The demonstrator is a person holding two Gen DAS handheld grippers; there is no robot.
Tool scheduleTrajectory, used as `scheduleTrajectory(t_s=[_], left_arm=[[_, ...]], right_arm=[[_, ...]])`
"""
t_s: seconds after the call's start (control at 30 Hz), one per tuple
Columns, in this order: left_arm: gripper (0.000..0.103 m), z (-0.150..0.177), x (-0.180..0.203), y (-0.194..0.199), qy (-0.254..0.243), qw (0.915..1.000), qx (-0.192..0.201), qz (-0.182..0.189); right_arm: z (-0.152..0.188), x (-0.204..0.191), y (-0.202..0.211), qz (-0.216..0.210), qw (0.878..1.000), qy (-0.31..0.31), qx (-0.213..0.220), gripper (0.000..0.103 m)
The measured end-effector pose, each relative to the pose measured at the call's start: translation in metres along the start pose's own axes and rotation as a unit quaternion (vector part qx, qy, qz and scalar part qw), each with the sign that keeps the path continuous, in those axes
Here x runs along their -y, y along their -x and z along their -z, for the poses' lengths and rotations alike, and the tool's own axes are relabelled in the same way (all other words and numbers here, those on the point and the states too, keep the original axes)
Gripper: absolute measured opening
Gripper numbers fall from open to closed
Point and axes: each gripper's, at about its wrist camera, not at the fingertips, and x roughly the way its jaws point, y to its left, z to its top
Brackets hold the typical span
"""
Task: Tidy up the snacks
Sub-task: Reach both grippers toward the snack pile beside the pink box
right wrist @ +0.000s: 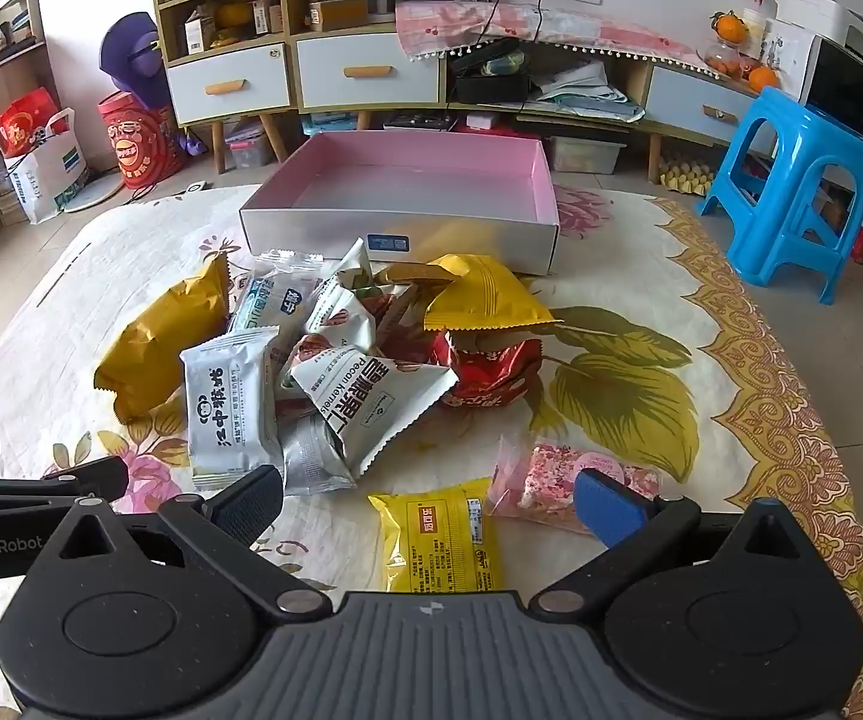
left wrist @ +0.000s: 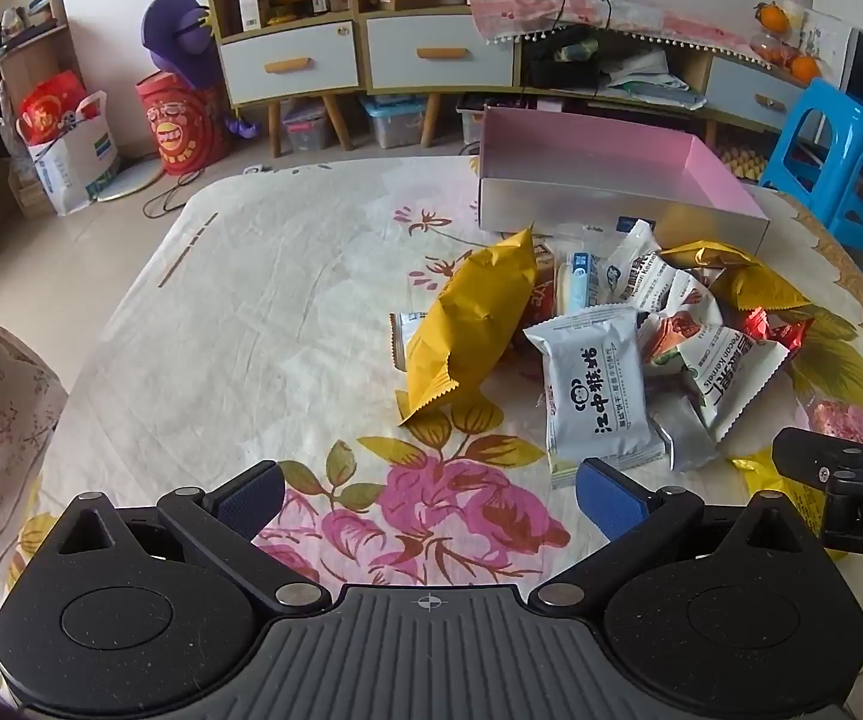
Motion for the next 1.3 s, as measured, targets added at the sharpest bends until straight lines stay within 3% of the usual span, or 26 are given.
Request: scheduleTrajectory(t_s=[0.5, 0.83, 1.0, 1.1, 1.3], left_arm=[[0.103, -0.004, -0.005, -0.005, 0.000, 1.0000, -0.008, 0.001], [0.103, -0.024, -0.014, -0.010, -0.026, 0.9987, -0.001, 0.043], [0.103, -0.039, -0.021, -0.019, -0.043, 0.9944, -0.012, 0.096], [0.103, -0.047, -0.022, -0.032, -0.064, 0.9917, -0.034, 0.106], [0.102, -0.052, -0.032, -0.055, -0.073, 0.9871, -0.004, 0.143]], right_arm=[[-0.005, 0.004, 0.000, 0.003, 1.000, -0.002, 0.000, 0.096], [-0.026, 0.018, -0.009, -0.005, 1.000, -0.009, -0.011, 0.095], [-0.042, 0.026, -0.020, -0.075, 0.996, -0.022, -0.040, 0.095], [-0.052, 0.025, -0.024, -0.127, 0.991, -0.006, -0.039, 0.095], [-0.063, 0.022, -0.043, -0.224, 0.973, 0.040, -0.034, 0.089]])
